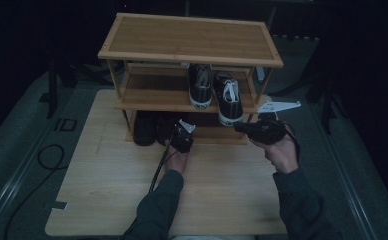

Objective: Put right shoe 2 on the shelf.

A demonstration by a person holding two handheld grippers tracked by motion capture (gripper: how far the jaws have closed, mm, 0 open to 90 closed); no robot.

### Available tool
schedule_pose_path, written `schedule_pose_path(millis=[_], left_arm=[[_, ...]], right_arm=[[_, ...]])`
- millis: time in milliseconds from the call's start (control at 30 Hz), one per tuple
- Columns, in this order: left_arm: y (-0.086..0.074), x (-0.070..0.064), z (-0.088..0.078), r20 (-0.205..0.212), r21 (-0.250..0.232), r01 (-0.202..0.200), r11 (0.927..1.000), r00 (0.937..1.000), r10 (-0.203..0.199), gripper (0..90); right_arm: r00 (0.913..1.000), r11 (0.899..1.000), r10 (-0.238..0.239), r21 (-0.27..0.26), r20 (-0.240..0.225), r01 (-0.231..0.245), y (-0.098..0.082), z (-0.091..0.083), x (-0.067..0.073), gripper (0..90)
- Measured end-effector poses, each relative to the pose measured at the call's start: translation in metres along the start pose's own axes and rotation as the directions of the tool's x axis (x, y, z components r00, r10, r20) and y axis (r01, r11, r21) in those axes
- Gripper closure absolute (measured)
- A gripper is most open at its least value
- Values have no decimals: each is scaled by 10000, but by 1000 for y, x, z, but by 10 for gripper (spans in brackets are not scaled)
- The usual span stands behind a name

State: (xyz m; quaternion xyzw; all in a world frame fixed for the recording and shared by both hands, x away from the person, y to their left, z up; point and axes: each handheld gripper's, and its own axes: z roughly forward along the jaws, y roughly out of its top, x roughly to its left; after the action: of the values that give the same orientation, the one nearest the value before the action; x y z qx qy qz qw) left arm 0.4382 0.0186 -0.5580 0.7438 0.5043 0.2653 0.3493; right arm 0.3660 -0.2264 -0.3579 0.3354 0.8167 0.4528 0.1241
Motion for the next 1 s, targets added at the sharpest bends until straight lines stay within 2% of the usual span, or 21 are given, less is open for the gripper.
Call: schedule_pose_path(millis=[433, 667, 1000], left_arm=[[0, 0, 0, -16, -25, 3, 10000, 10000, -3, 900], [0, 0, 0, 11, -18, 20, 10000, 10000, -20, 900], [0, 0, 0, 14, -18, 20, 10000, 10000, -20, 900]], right_arm=[[9994, 10000, 20, -88, -360, -23, 5, 16, 7, 900], [9997, 9998, -20, -220, -223, 15, 12, 24, 10, 900], [9999, 9996, 137, -232, 30, -136, 13, 29, 5, 900]])
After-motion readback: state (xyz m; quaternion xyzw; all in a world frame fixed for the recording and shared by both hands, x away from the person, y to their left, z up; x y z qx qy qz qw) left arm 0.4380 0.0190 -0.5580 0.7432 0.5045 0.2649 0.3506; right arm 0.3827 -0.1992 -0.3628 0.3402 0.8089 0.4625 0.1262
